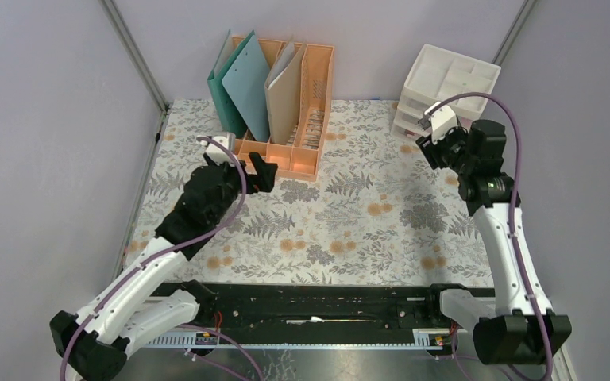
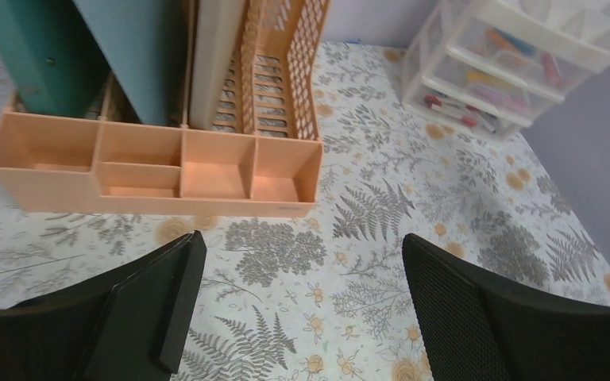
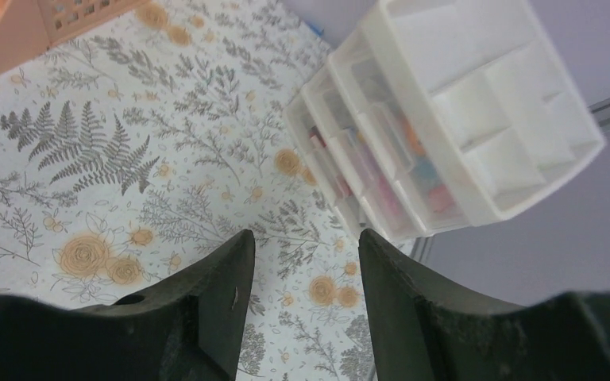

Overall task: Organize the desk
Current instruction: Reset both arms

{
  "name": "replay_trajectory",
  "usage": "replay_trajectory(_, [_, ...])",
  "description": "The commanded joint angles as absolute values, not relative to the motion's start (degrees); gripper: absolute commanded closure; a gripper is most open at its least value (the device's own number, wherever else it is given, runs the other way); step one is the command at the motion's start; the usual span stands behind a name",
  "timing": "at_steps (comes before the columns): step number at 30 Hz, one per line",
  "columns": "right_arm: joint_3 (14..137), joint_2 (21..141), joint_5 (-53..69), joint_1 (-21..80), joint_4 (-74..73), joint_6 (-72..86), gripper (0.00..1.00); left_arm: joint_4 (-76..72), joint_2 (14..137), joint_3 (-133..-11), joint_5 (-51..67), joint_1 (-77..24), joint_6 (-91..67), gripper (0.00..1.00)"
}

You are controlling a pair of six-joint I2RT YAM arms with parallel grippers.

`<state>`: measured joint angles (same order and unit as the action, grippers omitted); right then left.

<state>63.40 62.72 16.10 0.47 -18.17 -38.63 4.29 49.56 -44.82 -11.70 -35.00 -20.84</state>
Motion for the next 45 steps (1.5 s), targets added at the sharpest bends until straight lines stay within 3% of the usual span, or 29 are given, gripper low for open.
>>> replay_trajectory(1, [63.1, 57.1, 17.3, 0.4, -17.9, -37.7, 0.42, 13.7, 47.3, -52.7, -10.3, -32.7, -21.2, 0.01])
replay_trajectory(10, [61.2, 52.6, 17.3, 0.4, -17.9, -37.7, 0.42, 25.0, 42.0, -56.6, -4.8, -32.4, -18.3, 0.01])
replay_trajectory(21, [61.6, 53.2, 17.3, 0.4, -17.9, -37.7, 0.42, 14.1, 41.1, -50.2, 1.9, -32.4, -21.5, 0.01])
replay_trajectory(40, [59.8, 52.1, 20.5, 0.4, -18.8, -37.7, 0.42, 15.9, 40.7, -50.7, 1.0, -32.3, -15.9, 0.01])
replay_trajectory(42, [59.0, 52.2, 23.6, 0.3, -18.8, 2.6, 0.03, 16.0, 40.5, -50.3, 1.0, -32.2, -15.4, 0.01])
replay_trajectory(45, [58.5, 52.6, 23.5, 0.4, -18.2, 5.1, 0.00, 16.4, 40.1, -49.9, 1.1, -31.9, -14.9, 0.01])
